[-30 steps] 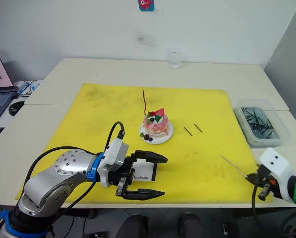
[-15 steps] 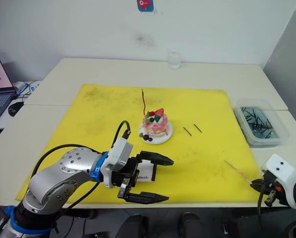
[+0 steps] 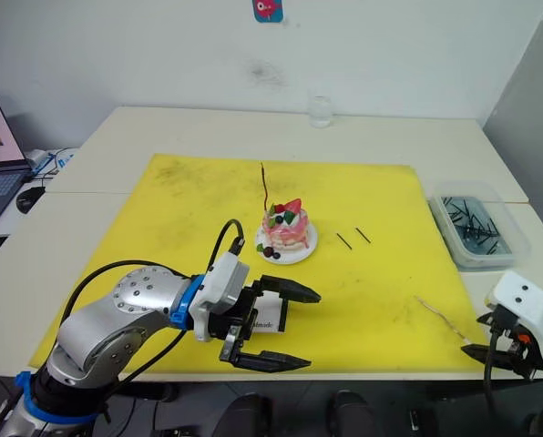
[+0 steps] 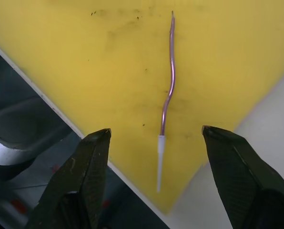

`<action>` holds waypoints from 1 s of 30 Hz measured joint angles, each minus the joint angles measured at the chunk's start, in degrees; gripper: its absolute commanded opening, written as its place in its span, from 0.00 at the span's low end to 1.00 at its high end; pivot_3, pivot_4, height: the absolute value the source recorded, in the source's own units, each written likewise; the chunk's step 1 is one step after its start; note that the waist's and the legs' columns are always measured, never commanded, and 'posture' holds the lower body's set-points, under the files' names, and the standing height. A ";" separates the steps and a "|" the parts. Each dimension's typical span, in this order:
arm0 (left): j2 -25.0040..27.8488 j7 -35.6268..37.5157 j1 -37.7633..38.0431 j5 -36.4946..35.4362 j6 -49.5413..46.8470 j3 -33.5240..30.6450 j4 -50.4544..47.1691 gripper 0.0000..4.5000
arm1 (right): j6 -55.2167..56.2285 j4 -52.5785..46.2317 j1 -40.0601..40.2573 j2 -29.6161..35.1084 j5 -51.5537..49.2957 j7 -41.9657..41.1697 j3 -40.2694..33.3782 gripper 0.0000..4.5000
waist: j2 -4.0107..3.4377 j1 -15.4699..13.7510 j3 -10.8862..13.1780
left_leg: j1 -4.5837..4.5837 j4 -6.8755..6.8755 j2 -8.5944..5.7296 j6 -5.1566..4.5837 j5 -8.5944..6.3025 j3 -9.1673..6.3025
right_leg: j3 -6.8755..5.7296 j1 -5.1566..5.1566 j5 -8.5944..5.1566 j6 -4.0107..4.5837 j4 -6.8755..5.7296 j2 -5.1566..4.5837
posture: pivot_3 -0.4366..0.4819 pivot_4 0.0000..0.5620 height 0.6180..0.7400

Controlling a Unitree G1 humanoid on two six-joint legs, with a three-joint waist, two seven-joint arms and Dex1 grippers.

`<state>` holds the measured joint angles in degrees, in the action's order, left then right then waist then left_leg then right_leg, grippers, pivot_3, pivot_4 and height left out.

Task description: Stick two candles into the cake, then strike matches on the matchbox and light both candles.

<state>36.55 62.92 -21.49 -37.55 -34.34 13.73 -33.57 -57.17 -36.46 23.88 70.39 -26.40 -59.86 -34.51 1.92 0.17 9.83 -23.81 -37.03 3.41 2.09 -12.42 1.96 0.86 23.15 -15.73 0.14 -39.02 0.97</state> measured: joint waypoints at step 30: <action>-0.19 0.73 3.94 5.33 6.61 4.22 -2.61 1.00 | -3.23 9.25 -20.82 9.84 2.18 3.57 32.24 0.71 | -0.03 0.06 -0.01 | -0.01 0.01 0.08 0.00 0.00 0.02 | 0.01 0.05 -0.02 0.03 0.00 -0.02 | 0.48 0.27 0.91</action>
<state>36.35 63.65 -17.55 -32.21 -27.73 17.95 -36.18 -60.40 -27.21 3.06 80.23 -24.23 -56.29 -2.27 1.89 0.23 9.82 -23.82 -37.02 3.49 2.09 -12.42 1.98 0.87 23.19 -15.75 0.17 -39.02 0.95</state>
